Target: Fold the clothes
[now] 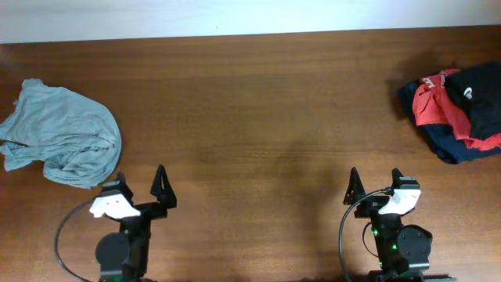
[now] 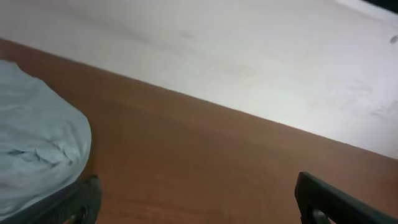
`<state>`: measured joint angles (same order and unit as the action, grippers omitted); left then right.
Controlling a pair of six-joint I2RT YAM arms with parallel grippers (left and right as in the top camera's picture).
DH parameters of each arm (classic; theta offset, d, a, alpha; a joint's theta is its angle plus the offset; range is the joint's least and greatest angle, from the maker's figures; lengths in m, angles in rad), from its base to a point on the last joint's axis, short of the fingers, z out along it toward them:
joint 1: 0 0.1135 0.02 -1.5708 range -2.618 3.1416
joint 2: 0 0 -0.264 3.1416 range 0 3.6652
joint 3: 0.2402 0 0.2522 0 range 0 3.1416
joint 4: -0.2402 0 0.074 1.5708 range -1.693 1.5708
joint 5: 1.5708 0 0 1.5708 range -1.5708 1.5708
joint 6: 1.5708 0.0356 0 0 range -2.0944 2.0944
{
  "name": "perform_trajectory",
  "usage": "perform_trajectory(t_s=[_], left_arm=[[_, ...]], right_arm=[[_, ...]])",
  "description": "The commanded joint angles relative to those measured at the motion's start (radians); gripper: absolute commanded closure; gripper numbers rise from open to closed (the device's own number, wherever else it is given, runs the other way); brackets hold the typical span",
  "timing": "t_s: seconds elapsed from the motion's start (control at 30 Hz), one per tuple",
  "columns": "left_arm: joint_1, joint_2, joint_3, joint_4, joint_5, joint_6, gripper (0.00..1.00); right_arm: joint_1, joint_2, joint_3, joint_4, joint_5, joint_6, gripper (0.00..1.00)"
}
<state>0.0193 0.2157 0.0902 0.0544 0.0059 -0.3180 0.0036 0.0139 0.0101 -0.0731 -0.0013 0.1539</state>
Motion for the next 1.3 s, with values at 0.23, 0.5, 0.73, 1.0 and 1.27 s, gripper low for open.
perform_trajectory(t_s=[0.23, 0.5, 0.73, 1.0, 1.27], left_arm=[[0.003, -0.174, -0.072, -0.061, 0.017, 0.089, 0.01], [0.003, -0.211, -0.081, -0.137, 0.025, 0.170, 0.01], [0.003, -0.211, -0.081, -0.137, 0.025, 0.203, 0.01], [0.003, -0.211, -0.081, -0.135, 0.025, 0.203, 0.01], [0.003, -0.210, -0.081, -0.135, 0.025, 0.203, 0.01]], right_arm=[[0.008, -0.010, -0.005, -0.006, 0.009, 0.003, 0.01], [0.008, -0.010, -0.005, -0.006, 0.009, 0.003, 0.01], [0.008, -0.010, -0.005, -0.006, 0.009, 0.003, 0.01], [0.008, -0.011, -0.005, -0.006, 0.009, 0.003, 0.01], [0.008, -0.010, -0.005, -0.006, 0.009, 0.003, 0.01]])
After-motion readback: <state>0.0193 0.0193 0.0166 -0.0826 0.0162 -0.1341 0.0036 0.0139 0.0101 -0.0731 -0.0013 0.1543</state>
